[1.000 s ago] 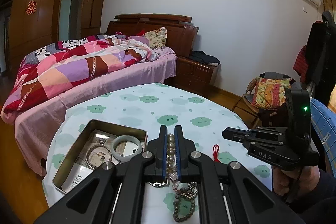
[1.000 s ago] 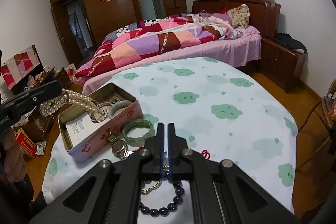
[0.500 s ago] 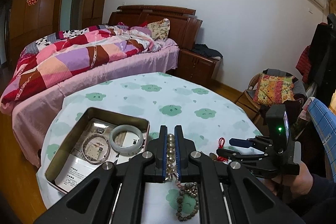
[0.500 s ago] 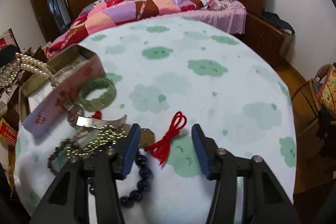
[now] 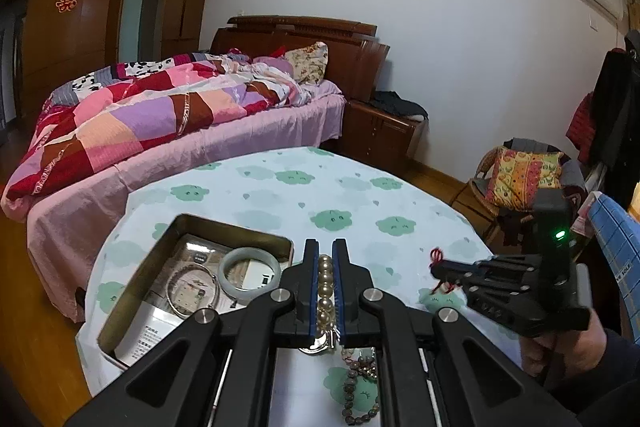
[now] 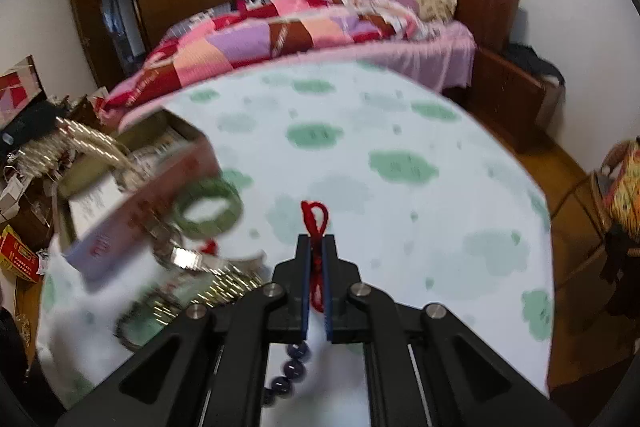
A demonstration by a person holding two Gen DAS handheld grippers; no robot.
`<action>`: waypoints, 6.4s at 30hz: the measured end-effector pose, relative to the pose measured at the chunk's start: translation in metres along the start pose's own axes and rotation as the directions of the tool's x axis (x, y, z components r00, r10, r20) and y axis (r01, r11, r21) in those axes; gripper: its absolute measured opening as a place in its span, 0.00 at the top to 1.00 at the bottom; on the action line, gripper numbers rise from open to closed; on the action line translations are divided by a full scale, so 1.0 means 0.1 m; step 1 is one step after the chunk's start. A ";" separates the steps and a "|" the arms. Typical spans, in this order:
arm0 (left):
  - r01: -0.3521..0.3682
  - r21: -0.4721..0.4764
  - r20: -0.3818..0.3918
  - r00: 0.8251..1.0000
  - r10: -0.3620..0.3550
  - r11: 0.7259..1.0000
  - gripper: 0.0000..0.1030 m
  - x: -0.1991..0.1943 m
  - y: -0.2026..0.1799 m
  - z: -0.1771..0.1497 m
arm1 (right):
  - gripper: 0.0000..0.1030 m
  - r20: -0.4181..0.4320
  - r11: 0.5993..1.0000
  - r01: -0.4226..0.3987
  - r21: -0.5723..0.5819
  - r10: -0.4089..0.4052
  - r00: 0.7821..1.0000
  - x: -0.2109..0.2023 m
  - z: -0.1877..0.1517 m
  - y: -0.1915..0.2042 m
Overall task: Organize jewelry
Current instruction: 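Grasp the red string tassel with the right gripper while the left holds the pearl necklace up, then carry the pearls and red tassel into the tin and open both grippers, then move the right gripper toward the wristwatch while the left moves toward the green bangle, then grasp the wristwatch with the right gripper while the left grasps the green bangle, then carry the watch with the right gripper while the left carries the green bangle over the tin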
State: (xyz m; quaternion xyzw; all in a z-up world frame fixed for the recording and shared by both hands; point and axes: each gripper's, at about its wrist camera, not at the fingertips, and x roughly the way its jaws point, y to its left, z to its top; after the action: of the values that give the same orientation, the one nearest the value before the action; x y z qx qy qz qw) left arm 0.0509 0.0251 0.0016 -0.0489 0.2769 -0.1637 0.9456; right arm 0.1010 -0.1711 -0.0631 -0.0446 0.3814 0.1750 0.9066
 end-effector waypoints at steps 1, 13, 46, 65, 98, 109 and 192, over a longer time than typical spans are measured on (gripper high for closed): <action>-0.003 -0.002 0.006 1.000 0.003 1.000 0.95 -0.02 0.02 0.01 | 0.93 0.011 1.000 -0.002 -0.006 0.002 1.000 -0.03 0.04 0.03; -0.115 -0.049 0.044 0.992 0.117 0.992 0.95 -0.17 0.41 0.10 | 0.93 0.110 0.989 -0.097 -0.108 0.109 0.988 -0.26 0.47 0.53; -0.258 -0.096 -0.116 0.962 0.247 0.961 0.95 0.26 0.98 -0.23 | 0.93 0.040 0.925 -0.307 -0.224 0.324 0.945 0.36 0.64 1.48; -0.264 -0.090 -0.165 0.955 0.247 0.960 0.94 0.47 1.01 -0.37 | 0.88 -0.073 0.931 -0.303 -0.205 0.294 0.953 0.69 0.38 1.48; -0.342 -0.113 -0.104 0.938 0.331 0.933 0.25 0.36 0.67 -0.45 | 0.36 -0.090 0.978 -0.157 -0.135 0.146 0.985 0.55 -0.08 0.66; -0.347 -0.163 -0.113 0.937 0.332 0.924 0.25 0.33 0.80 -0.46 | 0.36 -0.171 0.931 -0.195 -0.307 0.147 0.974 0.78 -0.12 1.07; -0.068 0.087 -0.094 0.993 0.076 0.994 0.94 0.37 -0.27 0.12 | 0.64 0.152 0.990 -0.129 -0.064 0.137 0.979 -0.28 0.16 0.17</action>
State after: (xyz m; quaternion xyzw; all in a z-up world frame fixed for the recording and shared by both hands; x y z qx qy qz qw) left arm 0.0791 -0.0127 -0.0018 0.0088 0.3169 -0.1430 0.9376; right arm 0.0876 -0.1600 -0.0307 -0.0294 0.3067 0.2485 0.9183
